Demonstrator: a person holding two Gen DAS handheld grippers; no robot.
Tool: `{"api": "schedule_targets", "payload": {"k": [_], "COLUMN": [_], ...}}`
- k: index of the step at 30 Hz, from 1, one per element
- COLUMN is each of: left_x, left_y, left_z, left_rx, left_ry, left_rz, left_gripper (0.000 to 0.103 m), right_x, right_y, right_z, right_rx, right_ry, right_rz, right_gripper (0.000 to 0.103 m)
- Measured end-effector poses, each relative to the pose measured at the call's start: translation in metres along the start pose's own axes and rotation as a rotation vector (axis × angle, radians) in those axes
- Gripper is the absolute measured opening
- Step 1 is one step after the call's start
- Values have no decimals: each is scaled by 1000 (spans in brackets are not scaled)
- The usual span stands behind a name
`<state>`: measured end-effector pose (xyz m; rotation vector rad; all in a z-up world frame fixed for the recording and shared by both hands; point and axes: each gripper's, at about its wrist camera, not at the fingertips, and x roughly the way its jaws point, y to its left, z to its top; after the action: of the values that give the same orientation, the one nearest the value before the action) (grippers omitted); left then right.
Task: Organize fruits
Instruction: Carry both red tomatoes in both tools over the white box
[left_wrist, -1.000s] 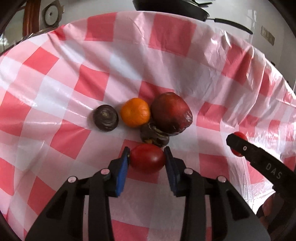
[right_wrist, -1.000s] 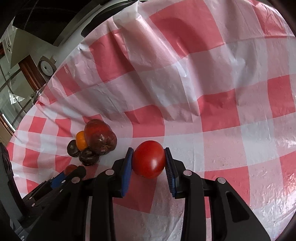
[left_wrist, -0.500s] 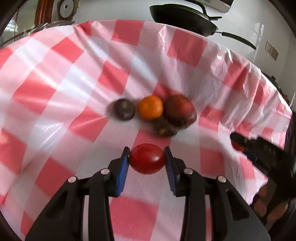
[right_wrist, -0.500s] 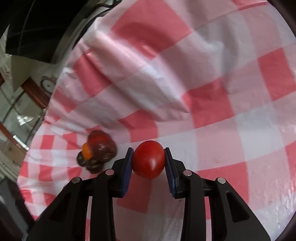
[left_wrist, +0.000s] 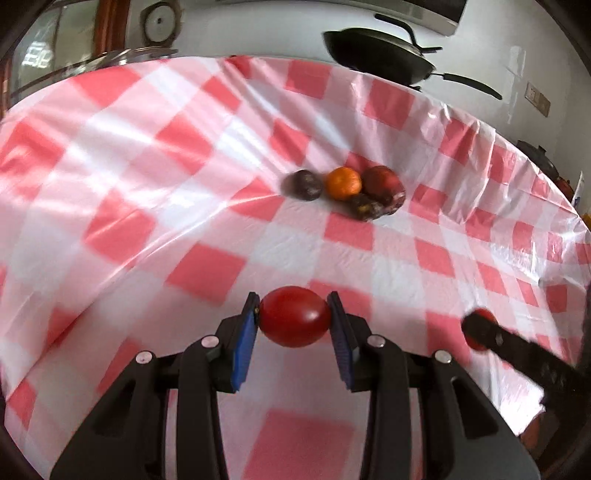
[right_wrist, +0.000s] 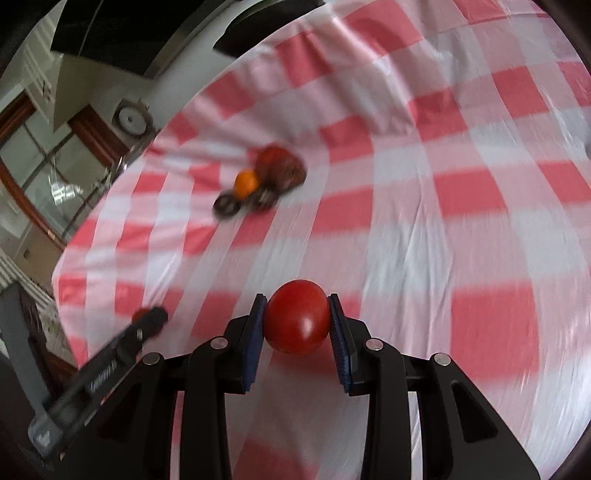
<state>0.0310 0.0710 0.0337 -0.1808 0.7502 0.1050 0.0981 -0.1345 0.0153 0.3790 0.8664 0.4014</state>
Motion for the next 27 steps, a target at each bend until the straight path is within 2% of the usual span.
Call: {"api": "schedule_targets", "payload": {"k": [8,12,16,20,27], "left_x": [-51,-81,-113,-133,-173], "left_y": [51,71,94,116,160], "left_z": [-38,-52,-66,-86,-126], "left_rx": [-79,-75,-64,-71,-72], "left_ry": [-25,-50,-80,-73,-80], "left_rz": [9,10,23,22,95], "left_gripper": [38,38,38,38,38], "right_x": [-26,-37,-42,-44,-57], "right_y": [57,84,109,133,181], "right_z": [-75,-103,-124,-143,-181], "right_rx": [-88,-156,-232,-315,-525], "right_ry": [71,93,104,117,99], "right_rz": [55,91,110,109,114], "right_gripper": [33,33,34,34,34]}}
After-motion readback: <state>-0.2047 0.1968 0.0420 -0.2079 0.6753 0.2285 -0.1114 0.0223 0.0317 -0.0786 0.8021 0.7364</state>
